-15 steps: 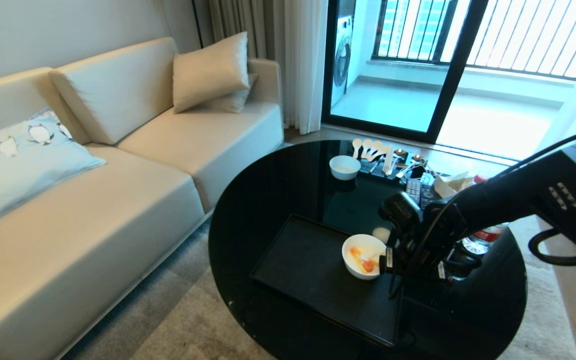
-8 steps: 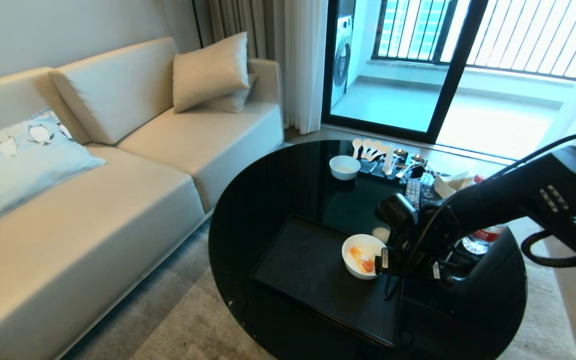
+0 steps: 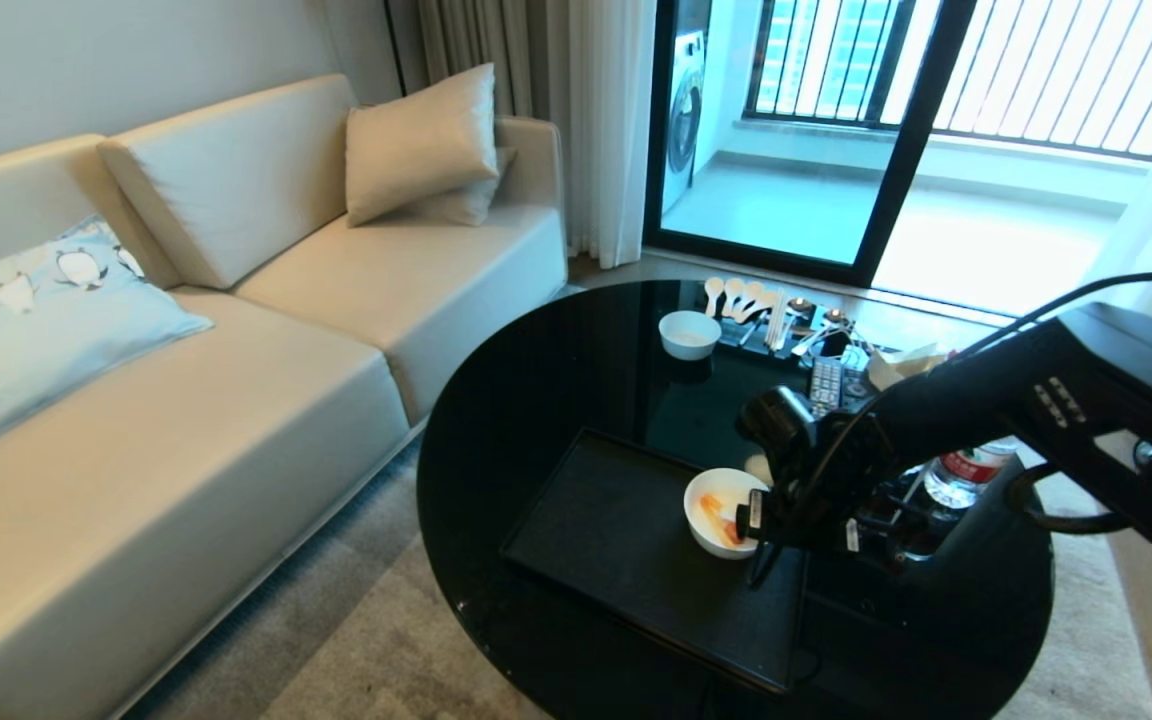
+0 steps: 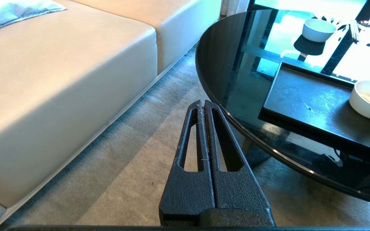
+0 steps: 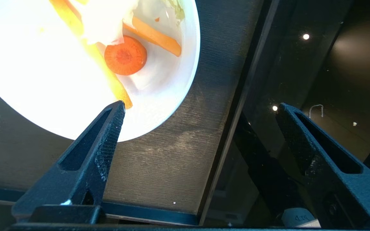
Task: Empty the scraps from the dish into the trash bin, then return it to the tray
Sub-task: Pick up the bowl with leftover food
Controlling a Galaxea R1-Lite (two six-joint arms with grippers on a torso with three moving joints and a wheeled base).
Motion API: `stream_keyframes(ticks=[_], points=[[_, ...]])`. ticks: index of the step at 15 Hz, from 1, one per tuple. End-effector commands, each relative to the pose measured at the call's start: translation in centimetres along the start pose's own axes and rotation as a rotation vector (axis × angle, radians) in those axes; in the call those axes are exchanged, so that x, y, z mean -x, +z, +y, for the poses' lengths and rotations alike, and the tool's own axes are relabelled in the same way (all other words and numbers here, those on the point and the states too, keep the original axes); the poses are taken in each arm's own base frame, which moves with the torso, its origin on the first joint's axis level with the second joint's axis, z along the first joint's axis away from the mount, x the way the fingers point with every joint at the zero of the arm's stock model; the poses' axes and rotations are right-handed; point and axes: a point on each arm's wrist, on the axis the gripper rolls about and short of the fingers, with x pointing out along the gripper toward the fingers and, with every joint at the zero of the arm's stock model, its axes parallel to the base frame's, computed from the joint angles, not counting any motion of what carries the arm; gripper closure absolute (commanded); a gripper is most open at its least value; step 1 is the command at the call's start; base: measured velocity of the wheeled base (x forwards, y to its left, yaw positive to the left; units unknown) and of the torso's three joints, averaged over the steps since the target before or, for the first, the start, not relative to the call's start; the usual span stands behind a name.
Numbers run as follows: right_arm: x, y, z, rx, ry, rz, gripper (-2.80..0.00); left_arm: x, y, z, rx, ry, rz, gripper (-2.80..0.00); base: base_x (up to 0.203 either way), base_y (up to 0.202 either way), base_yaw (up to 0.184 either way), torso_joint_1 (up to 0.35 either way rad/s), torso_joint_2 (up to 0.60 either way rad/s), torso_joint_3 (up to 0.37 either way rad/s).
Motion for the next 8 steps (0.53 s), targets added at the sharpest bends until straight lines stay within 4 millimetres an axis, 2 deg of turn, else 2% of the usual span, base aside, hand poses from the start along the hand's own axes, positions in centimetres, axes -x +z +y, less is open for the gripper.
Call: stream_keyframes(ticks=[1,8], points=[[-0.7,-0.28,0.13,0.003,-0.011,0.012,-2.8,0.0,0.0,0.0,0.001,0.0,-0.001,0.0,0.0,0.0,0.0,0.0,0.0,0.0],[-1.33,-0.52,0.15,0.007,-0.02,0.024,-2.8,0.0,0.0,0.0,0.001,0.0,-0.001,0.0,0.0,0.0,0.0,0.0,0.0,0.0]])
